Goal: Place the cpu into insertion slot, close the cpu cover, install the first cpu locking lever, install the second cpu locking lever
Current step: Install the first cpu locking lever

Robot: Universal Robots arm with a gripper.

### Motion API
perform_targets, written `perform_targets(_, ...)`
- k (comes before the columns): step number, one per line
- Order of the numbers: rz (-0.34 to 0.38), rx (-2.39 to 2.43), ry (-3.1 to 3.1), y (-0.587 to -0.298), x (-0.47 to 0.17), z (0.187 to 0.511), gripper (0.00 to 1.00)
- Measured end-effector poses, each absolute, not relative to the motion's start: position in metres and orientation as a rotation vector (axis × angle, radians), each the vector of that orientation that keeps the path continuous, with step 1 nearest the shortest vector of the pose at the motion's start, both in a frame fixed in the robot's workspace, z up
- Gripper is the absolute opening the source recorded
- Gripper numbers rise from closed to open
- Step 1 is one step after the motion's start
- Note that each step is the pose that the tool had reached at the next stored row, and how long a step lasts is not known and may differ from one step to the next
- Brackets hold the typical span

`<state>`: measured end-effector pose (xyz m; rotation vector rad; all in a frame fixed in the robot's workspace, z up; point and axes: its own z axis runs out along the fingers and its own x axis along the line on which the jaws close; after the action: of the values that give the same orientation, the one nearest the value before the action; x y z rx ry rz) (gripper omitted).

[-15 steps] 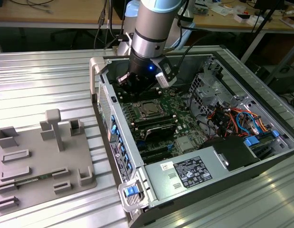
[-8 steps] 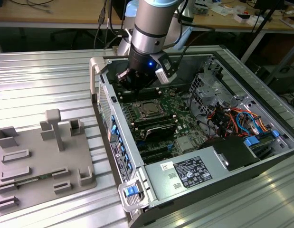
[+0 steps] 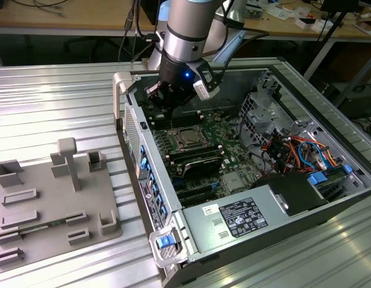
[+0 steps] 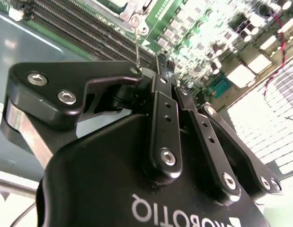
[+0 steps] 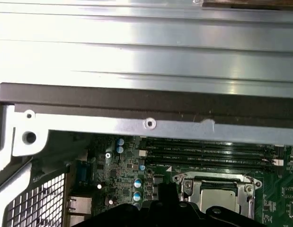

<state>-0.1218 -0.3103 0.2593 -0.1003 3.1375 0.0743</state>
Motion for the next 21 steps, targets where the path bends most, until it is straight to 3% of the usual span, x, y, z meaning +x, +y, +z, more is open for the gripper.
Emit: perform_targets(21,0.074,-0.104,3.137,-0.309,-0.083,0.257,0.11)
